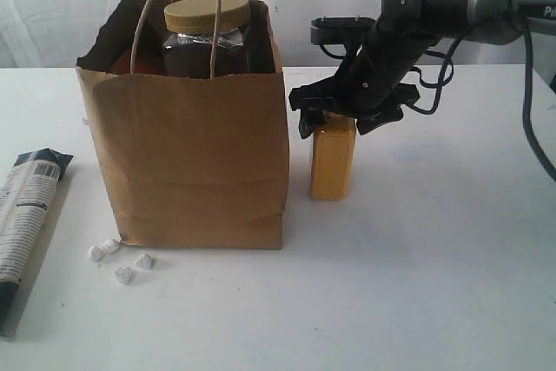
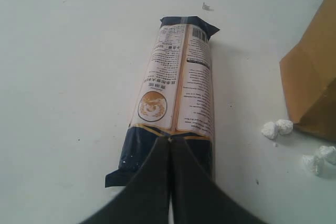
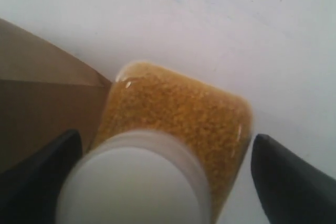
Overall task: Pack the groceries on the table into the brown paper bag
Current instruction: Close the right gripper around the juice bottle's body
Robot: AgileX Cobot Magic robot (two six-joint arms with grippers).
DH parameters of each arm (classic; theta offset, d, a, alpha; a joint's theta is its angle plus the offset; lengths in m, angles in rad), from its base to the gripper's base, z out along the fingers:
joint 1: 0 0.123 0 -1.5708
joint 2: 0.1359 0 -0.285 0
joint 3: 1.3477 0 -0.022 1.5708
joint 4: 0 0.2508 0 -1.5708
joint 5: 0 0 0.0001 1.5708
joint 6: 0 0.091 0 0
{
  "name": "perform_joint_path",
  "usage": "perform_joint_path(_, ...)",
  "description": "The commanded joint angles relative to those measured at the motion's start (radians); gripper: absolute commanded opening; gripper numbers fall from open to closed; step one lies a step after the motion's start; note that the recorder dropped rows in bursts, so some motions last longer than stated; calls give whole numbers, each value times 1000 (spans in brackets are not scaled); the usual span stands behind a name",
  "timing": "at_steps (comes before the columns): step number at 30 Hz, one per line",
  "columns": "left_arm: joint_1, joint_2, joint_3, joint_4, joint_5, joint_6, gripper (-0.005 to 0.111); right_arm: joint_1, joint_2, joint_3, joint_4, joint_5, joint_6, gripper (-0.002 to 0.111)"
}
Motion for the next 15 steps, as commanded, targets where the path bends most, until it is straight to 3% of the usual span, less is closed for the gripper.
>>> perform_joint_path(1, -5, -4, 4, -1, -1, 1, 0, 2, 1, -4, -59, 13, 60, 76)
perform_joint_path(15, -5, -4, 4, -1, -1, 1, 0, 2, -25, -4, -89, 71, 65, 66)
